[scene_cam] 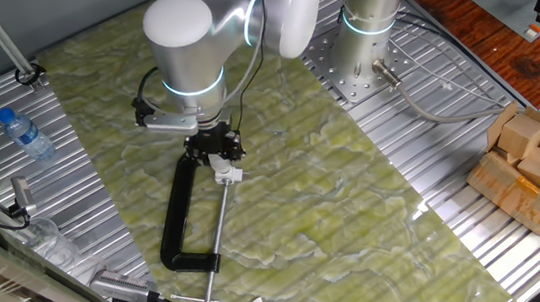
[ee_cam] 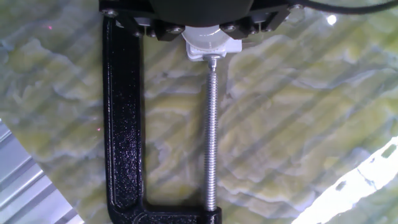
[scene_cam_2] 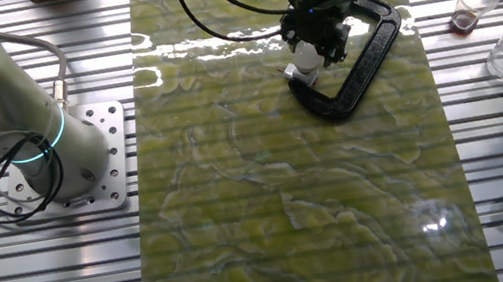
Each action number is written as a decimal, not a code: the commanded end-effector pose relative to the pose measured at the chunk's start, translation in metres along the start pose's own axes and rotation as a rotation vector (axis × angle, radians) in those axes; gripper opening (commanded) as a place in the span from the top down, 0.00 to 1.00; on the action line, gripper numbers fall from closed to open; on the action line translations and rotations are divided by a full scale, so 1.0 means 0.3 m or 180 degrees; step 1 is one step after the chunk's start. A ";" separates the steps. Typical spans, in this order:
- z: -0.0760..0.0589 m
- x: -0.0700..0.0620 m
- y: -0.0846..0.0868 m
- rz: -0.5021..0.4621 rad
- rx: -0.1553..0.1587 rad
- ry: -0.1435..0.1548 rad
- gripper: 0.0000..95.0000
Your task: Install the light bulb by rotating it
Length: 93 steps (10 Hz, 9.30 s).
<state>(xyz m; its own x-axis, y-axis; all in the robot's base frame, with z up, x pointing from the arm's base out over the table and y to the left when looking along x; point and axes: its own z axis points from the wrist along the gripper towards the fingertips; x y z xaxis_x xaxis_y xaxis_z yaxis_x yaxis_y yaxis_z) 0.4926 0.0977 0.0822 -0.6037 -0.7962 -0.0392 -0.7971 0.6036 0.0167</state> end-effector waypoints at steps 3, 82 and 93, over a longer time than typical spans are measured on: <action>0.003 0.002 -0.001 -0.0105 0.0018 -0.0002 0.40; 0.004 -0.001 -0.001 0.0598 -0.0003 -0.0131 0.80; 0.004 0.000 -0.002 0.1785 0.0021 0.0051 1.00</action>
<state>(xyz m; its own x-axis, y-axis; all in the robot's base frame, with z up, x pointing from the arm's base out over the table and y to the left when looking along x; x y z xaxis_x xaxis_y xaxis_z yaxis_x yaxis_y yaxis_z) 0.4943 0.0984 0.0815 -0.8750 -0.4838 -0.0184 -0.4842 0.8743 0.0351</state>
